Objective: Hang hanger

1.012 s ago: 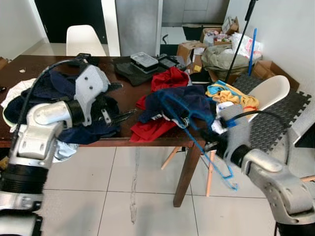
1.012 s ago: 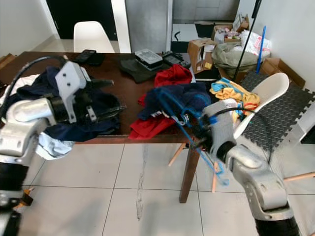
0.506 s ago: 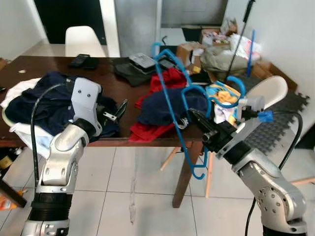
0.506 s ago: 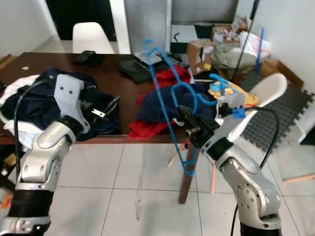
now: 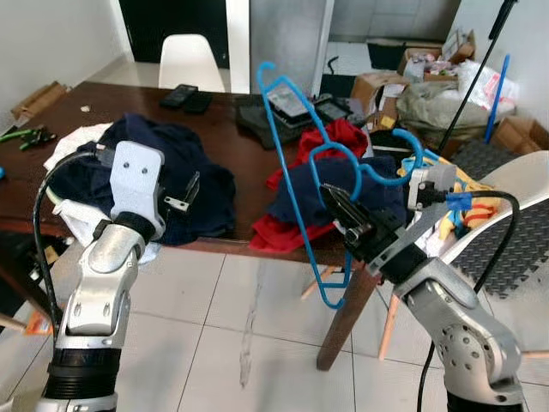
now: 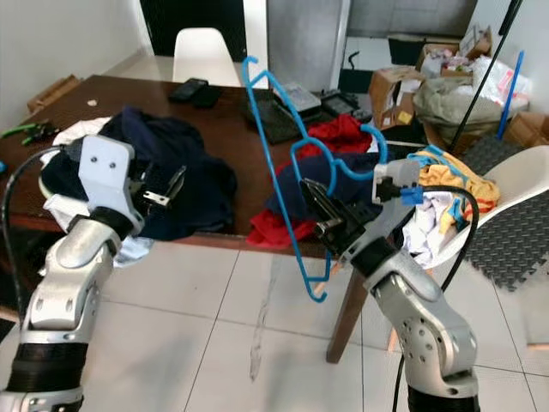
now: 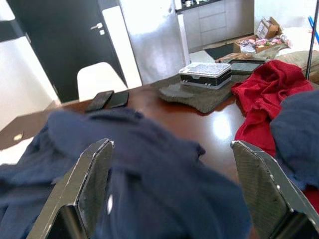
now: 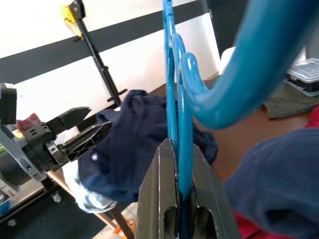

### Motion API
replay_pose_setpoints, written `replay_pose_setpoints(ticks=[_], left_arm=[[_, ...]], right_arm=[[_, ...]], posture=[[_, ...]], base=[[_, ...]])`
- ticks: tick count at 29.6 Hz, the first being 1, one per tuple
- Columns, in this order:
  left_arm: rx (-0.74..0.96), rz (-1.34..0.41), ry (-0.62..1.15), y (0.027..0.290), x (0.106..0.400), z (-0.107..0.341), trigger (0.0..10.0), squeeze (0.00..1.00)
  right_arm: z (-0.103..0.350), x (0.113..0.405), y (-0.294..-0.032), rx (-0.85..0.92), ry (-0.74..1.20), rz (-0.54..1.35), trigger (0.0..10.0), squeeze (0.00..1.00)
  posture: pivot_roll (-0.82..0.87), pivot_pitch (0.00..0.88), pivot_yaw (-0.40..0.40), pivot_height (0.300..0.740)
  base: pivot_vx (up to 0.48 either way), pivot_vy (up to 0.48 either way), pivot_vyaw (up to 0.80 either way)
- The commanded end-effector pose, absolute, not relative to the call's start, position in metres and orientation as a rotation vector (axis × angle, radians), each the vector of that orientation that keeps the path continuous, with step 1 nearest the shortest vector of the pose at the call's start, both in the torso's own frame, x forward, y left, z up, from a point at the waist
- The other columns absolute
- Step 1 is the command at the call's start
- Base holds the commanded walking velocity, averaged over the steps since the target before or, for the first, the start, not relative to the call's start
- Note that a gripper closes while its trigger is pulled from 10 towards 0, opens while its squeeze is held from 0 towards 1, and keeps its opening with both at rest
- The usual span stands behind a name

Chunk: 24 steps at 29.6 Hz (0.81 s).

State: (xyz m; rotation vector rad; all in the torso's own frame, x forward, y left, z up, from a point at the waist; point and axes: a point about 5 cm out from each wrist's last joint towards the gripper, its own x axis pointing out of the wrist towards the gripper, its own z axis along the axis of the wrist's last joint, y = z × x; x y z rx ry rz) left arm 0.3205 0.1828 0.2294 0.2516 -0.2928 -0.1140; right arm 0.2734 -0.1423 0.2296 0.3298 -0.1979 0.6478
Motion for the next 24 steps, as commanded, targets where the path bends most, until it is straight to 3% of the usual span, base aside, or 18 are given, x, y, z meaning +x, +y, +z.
replay_pose_setpoints(ticks=[1,15,24], left_arm=[[0.265,-0.131,-0.271,0.18,0.321,0.226,10.0,0.0],[0.405,-0.229,-0.293,0.154,0.315,0.223,10.0,0.0],[0.349,-0.32,-0.337,0.136,0.303,0.227,10.0,0.0]], right_arm=[[0.226,0.274,-0.14,0.334,-0.189,0.643,10.0,0.0],[0.206,0.275,-0.139,0.331,-0.132,0.617,10.0,0.0],[0.188,0.272,-0.15,0.28,-0.06,0.571,10.0,0.0]], posture=[[0.04,0.096,-0.016,0.74],[0.04,0.101,-0.017,0.74],[0.04,0.108,-0.019,0.74]], base=[[0.371,0.0,0.0],[0.273,0.0,0.0],[0.0,0.0,0.0]])
